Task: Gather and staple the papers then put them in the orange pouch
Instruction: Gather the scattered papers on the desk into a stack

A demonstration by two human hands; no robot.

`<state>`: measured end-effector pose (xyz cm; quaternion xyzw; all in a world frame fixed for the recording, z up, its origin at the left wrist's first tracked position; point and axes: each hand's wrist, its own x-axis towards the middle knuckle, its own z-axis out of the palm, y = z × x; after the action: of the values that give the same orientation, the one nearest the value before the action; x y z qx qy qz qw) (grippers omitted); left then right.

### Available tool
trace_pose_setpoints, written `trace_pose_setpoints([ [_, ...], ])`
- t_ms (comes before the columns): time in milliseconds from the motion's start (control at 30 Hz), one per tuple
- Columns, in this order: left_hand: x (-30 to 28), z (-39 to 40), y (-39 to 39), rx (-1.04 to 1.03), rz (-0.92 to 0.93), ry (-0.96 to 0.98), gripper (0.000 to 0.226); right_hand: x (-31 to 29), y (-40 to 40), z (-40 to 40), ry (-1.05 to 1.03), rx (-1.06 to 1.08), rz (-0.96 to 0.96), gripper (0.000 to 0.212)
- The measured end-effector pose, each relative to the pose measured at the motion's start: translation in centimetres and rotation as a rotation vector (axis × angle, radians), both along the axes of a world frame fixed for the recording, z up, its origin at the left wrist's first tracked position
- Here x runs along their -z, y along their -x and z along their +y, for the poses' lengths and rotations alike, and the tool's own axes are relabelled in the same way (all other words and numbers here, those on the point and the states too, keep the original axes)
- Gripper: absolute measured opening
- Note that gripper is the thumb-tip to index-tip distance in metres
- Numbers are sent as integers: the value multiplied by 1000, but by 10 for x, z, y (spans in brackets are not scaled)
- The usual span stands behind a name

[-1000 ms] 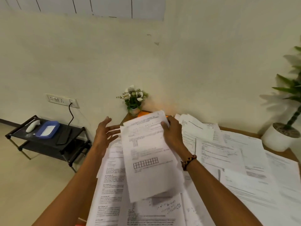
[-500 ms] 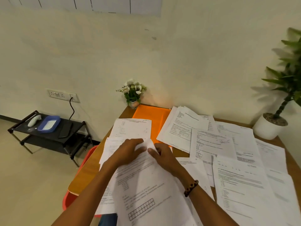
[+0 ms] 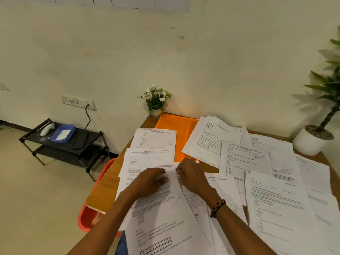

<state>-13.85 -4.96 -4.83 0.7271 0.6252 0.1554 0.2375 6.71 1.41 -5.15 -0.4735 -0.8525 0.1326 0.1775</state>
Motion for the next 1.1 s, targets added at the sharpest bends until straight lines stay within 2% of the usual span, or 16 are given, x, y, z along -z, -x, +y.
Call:
trace_pose_setpoints([
  [133,1,0,5,72,1,-43,39,-15,20,28,103,-10,191,17],
  [200,2,-1,4,57,-27,-45,41,-22,35,42,210,2,231,35],
  [267,5,-2,5,35,-51,-40,40,-23,50,54,301,10,130,55],
  [333,7,-1,5,37,-63,-45,38,-22,62,61,329,-11,-40,62],
  [400,6,1,5,44,-63,-55,35,-20,69,66,280,3,-140,55],
  [467,6,3,6,42,-62,-62,35,-17,73,72,213,23,-128,42],
  [600,6,2,3,37,-68,-84,34,-13,71,80,290,105,131,19],
  [700,7,-1,2,45,-81,-110,33,-19,66,83,180,301,221,12],
  [800,8,-7,4,52,-90,-118,35,-45,60,89,-30,407,343,2],
  [900,3,-8,3,33,-78,-122,35,-88,53,99,-246,437,530,8],
  [1033,-4,-6,0,23,-58,-105,32,-159,42,110,-466,620,872,11],
  [1100,-4,-6,-2,1,-49,-103,33,-188,32,109,-592,603,973,11],
])
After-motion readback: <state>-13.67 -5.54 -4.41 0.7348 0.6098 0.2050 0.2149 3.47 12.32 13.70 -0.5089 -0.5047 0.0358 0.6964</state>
